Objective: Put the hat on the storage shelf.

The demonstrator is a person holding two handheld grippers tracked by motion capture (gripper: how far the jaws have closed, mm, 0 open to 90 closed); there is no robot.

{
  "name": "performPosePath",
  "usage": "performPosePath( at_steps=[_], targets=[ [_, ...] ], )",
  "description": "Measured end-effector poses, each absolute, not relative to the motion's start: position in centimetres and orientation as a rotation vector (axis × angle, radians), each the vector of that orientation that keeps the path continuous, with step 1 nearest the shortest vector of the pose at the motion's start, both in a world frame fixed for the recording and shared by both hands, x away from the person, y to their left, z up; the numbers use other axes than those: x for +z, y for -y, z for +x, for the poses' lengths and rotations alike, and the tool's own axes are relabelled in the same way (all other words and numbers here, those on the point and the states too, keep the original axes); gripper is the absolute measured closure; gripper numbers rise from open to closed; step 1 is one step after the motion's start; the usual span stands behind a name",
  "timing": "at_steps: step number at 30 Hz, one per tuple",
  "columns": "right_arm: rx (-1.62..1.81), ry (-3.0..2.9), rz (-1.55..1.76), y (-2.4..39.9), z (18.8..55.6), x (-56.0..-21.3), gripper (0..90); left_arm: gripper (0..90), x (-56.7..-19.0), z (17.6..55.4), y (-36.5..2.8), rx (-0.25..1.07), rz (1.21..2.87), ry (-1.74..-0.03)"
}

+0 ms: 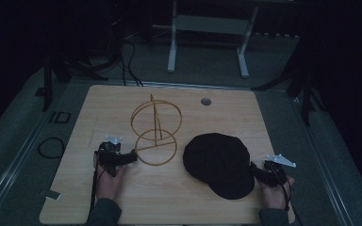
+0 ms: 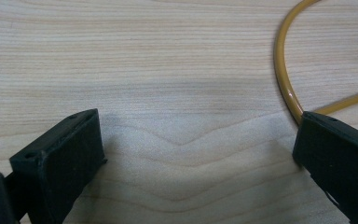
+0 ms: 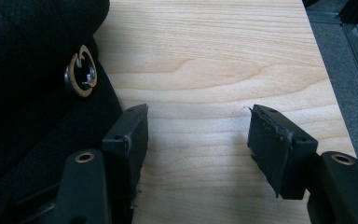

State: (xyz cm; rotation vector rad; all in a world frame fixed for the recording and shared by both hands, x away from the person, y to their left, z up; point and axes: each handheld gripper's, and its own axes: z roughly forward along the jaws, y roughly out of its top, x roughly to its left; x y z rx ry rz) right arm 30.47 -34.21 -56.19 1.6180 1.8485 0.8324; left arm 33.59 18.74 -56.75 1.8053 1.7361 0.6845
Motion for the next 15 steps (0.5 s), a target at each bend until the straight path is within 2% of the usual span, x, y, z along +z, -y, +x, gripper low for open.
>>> performPosePath(
  at_steps=[15],
  targets=[
    [0.796, -1.838, 1.659, 33.9, 30.68, -55.93, 38.1, 1.2, -56.74, 33.59, -18.73, 0.684, 1.805, -1.736]
  ],
)
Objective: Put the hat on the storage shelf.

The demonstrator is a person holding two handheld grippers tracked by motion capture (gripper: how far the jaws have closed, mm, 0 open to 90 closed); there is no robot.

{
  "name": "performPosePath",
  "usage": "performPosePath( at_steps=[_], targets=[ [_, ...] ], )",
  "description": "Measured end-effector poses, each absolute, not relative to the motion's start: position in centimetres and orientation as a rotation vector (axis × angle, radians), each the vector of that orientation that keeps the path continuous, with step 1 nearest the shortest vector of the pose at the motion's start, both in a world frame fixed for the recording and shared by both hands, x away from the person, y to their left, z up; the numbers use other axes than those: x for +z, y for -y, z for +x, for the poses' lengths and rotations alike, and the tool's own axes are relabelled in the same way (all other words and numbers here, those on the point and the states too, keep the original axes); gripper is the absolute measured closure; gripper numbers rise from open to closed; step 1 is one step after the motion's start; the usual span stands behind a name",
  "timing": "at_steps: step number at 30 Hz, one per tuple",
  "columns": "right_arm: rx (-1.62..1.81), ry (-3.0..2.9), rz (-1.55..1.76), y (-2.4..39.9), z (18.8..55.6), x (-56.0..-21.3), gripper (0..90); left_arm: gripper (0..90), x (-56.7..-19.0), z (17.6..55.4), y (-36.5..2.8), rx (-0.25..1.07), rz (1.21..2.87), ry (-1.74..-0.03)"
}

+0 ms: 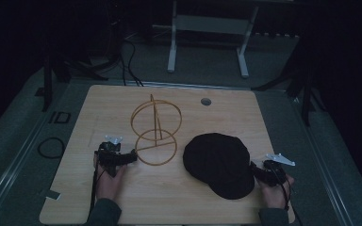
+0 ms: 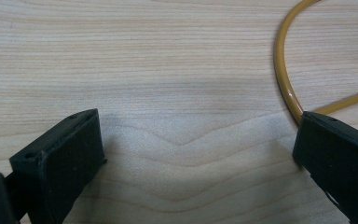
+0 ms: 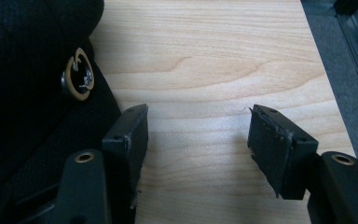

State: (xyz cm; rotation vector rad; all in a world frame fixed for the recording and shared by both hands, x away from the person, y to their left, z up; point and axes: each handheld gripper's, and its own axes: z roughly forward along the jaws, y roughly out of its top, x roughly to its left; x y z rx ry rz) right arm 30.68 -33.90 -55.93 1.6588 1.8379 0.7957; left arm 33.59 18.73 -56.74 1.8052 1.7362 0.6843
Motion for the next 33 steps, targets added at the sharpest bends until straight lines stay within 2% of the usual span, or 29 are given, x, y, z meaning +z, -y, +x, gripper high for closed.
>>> performPosePath(
  at_steps=[4, 27, 33],
  targets=[
    [0.737, -1.891, 1.695, 33.7, 31.2, -55.2, 44.6, 1.2, -56.7, 33.6, -18.7, 0.684, 1.806, -1.736],
    [0.87, -1.897, 1.673, 32.0, 31.3, -48.5, 42.9, 1.2, -56.7, 33.6, -18.7, 0.685, 1.803, -1.736],
    [0.904, -1.949, 1.673, 30.8, 31.6, -48.6, 40.5, 1.2, -56.8, 33.6, -18.7, 0.685, 1.802, -1.737]
  ],
)
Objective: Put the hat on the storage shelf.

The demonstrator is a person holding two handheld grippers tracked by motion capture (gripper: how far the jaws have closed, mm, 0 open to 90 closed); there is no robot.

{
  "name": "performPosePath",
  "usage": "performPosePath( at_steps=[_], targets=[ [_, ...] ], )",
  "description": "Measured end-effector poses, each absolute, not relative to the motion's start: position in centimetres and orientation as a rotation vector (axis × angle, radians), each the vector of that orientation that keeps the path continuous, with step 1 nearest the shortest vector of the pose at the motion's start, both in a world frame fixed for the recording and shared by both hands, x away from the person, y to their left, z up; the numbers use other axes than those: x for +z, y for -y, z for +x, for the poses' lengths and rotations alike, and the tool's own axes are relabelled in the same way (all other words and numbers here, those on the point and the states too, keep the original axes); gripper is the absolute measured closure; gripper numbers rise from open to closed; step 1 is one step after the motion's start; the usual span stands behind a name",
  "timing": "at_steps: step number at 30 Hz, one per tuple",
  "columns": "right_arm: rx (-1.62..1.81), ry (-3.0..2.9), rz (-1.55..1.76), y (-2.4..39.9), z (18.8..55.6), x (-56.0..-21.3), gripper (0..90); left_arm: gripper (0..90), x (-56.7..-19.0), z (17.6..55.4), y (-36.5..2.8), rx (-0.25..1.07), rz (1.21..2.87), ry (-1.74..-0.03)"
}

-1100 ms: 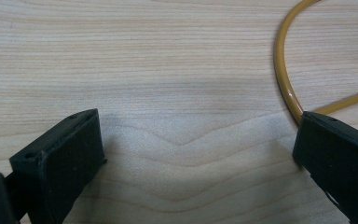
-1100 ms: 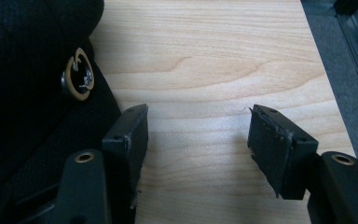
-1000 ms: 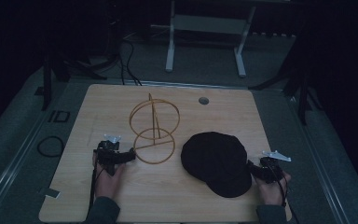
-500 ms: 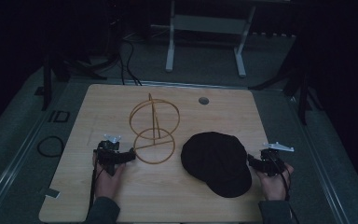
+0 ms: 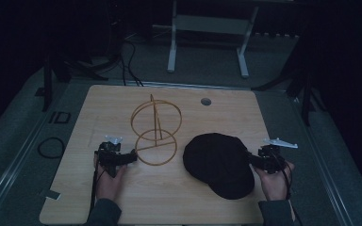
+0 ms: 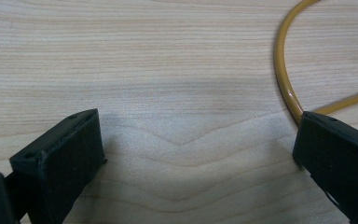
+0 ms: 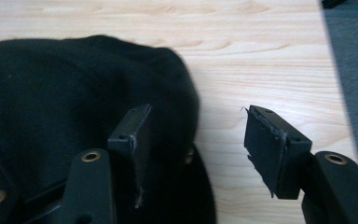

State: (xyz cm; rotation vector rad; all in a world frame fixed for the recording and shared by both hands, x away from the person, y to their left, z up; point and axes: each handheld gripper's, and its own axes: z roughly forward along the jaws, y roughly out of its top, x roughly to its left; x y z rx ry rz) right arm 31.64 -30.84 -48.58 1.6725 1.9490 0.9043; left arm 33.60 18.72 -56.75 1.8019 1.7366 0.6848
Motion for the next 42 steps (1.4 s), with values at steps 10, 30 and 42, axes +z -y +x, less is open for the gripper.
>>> performPosePath(
  at_steps=[10, 30, 42],
  targets=[
    [0.863, -2.036, 1.827, 30.0, 33.5, -51.3, 46.2, 1.2, -56.7, 33.6, -18.7, 0.684, 1.805, -1.736],
    [0.576, -2.03, 1.807, 27.7, 34.7, -51.1, 74.8, 1.2, -56.7, 33.6, -18.7, 0.684, 1.804, -1.736],
    [0.603, -2.056, 1.814, 28.0, 35.4, -50.4, 74.9, 1.2, -56.8, 33.6, -18.7, 0.685, 1.802, -1.737]
  ],
)
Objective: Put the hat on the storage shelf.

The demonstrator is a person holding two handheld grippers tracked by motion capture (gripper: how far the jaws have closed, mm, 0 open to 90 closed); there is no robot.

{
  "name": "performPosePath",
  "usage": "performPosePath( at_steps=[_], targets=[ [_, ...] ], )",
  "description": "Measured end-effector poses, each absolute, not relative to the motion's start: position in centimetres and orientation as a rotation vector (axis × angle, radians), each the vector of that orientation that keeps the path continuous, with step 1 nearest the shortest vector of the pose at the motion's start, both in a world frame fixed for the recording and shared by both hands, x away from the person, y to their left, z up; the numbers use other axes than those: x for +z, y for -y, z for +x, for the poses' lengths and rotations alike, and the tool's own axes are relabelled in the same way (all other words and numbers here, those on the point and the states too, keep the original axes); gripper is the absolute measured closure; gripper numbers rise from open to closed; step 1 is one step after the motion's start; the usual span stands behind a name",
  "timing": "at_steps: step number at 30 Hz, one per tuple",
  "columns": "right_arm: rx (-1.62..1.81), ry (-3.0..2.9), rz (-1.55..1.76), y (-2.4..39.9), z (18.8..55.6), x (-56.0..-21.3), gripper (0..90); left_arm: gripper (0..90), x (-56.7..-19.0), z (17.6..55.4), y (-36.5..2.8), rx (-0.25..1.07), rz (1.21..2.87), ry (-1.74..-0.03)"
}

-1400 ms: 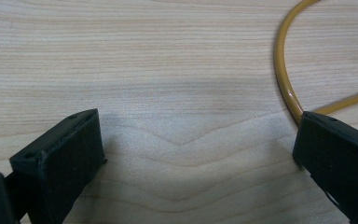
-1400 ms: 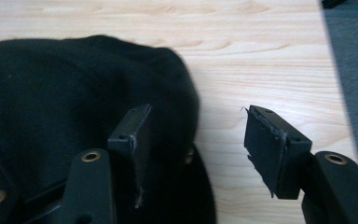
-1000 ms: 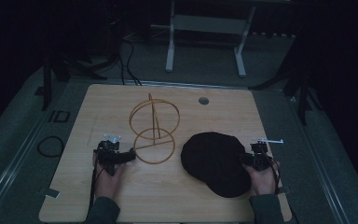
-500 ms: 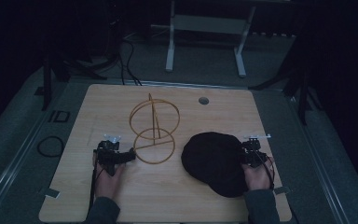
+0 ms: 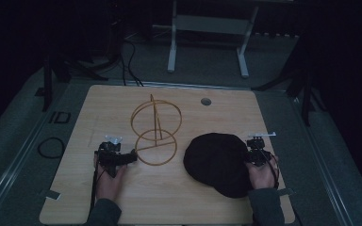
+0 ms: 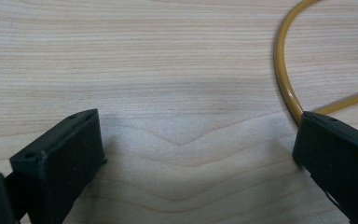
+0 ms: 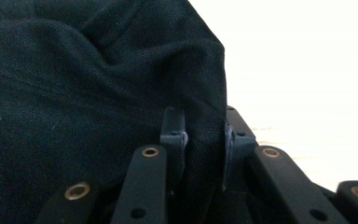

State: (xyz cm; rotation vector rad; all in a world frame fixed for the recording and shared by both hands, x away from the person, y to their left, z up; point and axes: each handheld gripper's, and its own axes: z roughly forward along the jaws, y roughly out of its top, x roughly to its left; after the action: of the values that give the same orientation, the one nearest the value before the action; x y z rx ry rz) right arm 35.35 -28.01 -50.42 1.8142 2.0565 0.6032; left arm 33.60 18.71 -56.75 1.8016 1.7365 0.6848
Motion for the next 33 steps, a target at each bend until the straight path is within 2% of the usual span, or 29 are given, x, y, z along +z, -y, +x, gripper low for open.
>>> performPosePath(
  at_steps=[33],
  targets=[
    [0.56, -2.163, 1.628, 26.4, 40.2, -43.2, 74.1, 1.2, -56.7, 33.6, -18.7, 0.684, 1.803, -1.738]
  ],
)
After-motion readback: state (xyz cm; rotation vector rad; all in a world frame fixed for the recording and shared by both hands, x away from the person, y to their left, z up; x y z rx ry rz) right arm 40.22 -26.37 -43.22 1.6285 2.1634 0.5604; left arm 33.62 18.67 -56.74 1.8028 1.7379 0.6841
